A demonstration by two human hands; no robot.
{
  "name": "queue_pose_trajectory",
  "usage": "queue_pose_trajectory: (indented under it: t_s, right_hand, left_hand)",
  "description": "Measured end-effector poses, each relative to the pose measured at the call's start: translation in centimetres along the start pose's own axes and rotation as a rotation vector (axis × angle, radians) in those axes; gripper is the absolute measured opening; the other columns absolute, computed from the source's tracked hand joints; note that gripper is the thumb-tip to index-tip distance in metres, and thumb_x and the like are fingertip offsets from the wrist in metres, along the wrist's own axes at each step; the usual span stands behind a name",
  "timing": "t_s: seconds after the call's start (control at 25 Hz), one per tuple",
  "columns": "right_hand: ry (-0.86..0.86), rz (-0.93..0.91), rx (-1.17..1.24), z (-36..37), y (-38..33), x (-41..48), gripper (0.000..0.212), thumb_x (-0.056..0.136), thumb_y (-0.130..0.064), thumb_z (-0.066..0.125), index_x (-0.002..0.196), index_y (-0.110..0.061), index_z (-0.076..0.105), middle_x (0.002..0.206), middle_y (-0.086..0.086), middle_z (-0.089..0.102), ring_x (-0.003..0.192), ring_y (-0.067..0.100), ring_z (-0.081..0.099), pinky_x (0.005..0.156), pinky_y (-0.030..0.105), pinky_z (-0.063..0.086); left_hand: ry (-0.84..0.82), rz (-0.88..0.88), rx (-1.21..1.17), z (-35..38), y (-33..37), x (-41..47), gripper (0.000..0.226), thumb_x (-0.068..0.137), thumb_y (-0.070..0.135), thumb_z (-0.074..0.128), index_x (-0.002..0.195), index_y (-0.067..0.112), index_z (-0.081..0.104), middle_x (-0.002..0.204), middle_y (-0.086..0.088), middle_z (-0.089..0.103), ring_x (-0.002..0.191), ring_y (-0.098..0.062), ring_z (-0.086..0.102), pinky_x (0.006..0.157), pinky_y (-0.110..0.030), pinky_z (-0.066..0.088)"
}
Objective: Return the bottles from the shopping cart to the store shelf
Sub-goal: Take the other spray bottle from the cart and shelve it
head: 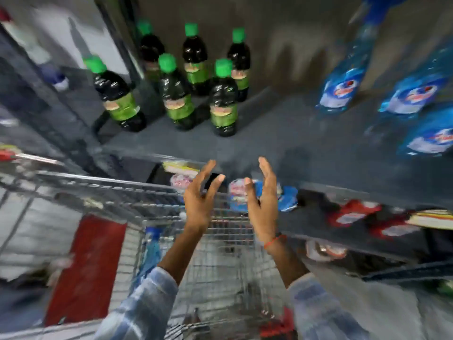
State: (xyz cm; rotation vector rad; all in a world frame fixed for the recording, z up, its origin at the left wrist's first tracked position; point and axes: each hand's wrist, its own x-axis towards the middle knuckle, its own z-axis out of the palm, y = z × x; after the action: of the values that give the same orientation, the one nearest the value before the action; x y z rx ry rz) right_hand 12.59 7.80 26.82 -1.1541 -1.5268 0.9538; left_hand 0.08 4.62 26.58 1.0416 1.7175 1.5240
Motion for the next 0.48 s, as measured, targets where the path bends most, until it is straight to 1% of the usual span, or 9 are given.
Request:
queue_pose_trajectory:
  t_s: [0.08, 0.12, 0.2, 0.28, 0.32, 0.36, 0.4, 0.44, 0.48]
  right_hand:
    - [-0.092, 0.073, -0.018, 6.2, 1.3, -2.6, 0.052, 0.089, -0.023, 0.049, 0.136, -0.011, 0.031, 0.14, 0.0, 0.038, 0.131, 0.008, 0.035, 0.111, 0.013, 0.024]
    - [-0.135, 0.111, -0.036, 9.4, 2.4, -4.1, 0.051, 0.089, -0.02, 0.051, 0.135, -0.009, 0.033, 0.14, 0.005, 0.041, 0.129, 0.011, 0.038, 0.111, 0.017, 0.028]
    - [-0.206, 0.18, -0.098, 14.8, 4.7, -7.2, 0.049, 0.089, -0.013, 0.054, 0.133, -0.006, 0.036, 0.138, 0.014, 0.046, 0.126, 0.019, 0.044, 0.108, 0.026, 0.034]
    - [-0.286, 0.276, -0.157, 19.2, 7.4, -10.1, 0.049, 0.087, -0.012, 0.056, 0.132, -0.002, 0.039, 0.134, 0.018, 0.05, 0.124, 0.027, 0.047, 0.104, 0.022, 0.032]
    - [-0.313, 0.335, -0.17, 20.8, 8.8, -11.5, 0.05, 0.085, -0.015, 0.056, 0.13, 0.0, 0.04, 0.132, 0.02, 0.051, 0.121, 0.03, 0.049, 0.101, 0.02, 0.031]
    - [-0.349, 0.412, -0.178, 22.8, 10.3, -12.9, 0.054, 0.082, -0.021, 0.056, 0.129, 0.002, 0.042, 0.13, 0.022, 0.052, 0.12, 0.032, 0.05, 0.101, 0.022, 0.033]
    - [-0.397, 0.496, -0.185, 24.4, 11.7, -14.3, 0.06, 0.079, -0.029, 0.054, 0.128, 0.004, 0.042, 0.13, 0.025, 0.052, 0.12, 0.034, 0.05, 0.104, 0.028, 0.034]
    - [-0.471, 0.577, -0.216, 25.8, 13.2, -15.6, 0.067, 0.076, -0.036, 0.052, 0.128, 0.005, 0.041, 0.132, 0.026, 0.049, 0.123, 0.036, 0.048, 0.107, 0.036, 0.036]
    - [-0.573, 0.661, -0.252, 27.1, 14.8, -16.8, 0.072, 0.076, -0.039, 0.053, 0.129, 0.007, 0.038, 0.136, 0.027, 0.046, 0.126, 0.037, 0.046, 0.11, 0.041, 0.035]
  left_hand:
    - [0.063, -0.091, 0.05, -6.0, -4.4, 0.3, 0.041, 0.082, 0.036, 0.065, 0.12, 0.021, 0.06, 0.127, -0.001, 0.063, 0.116, -0.009, 0.06, 0.098, -0.032, 0.05]
    - [0.09, -0.146, 0.083, -9.1, -6.8, 0.4, 0.042, 0.08, 0.038, 0.066, 0.118, 0.022, 0.061, 0.125, -0.002, 0.065, 0.114, -0.012, 0.061, 0.096, -0.035, 0.051]
    - [0.102, -0.247, 0.123, -14.1, -11.2, 0.5, 0.035, 0.081, 0.029, 0.067, 0.115, 0.02, 0.063, 0.121, 0.0, 0.064, 0.106, -0.004, 0.062, 0.09, -0.023, 0.051]
    - [0.109, -0.321, 0.171, -18.0, -15.1, 0.8, 0.024, 0.083, 0.012, 0.065, 0.106, 0.017, 0.064, 0.105, 0.002, 0.066, 0.085, 0.016, 0.058, 0.078, -0.01, 0.047]
    - [0.085, -0.351, 0.208, -19.2, -16.8, 1.1, 0.016, 0.084, 0.006, 0.063, 0.094, 0.019, 0.064, 0.091, 0.005, 0.067, 0.073, 0.023, 0.054, 0.072, -0.008, 0.044]
    - [0.045, -0.399, 0.282, -20.5, -18.9, 1.4, 0.02, 0.085, 0.004, 0.061, 0.078, 0.023, 0.062, 0.076, 0.013, 0.065, 0.064, 0.023, 0.052, 0.066, -0.006, 0.041]
    - [-0.004, -0.455, 0.336, -21.3, -21.1, 1.7, 0.03, 0.085, 0.005, 0.06, 0.065, 0.027, 0.057, 0.065, 0.018, 0.061, 0.063, 0.016, 0.052, 0.065, -0.01, 0.041]
    - [-0.073, -0.534, 0.377, -22.1, -23.5, 1.8, 0.029, 0.086, 0.007, 0.058, 0.062, 0.023, 0.055, 0.064, 0.017, 0.058, 0.067, 0.008, 0.053, 0.066, -0.017, 0.043]
    - [-0.129, -0.641, 0.38, -22.8, -25.5, 1.6, 0.025, 0.086, 0.009, 0.058, 0.067, 0.025, 0.056, 0.072, 0.012, 0.059, 0.076, -0.001, 0.054, 0.07, -0.022, 0.046]
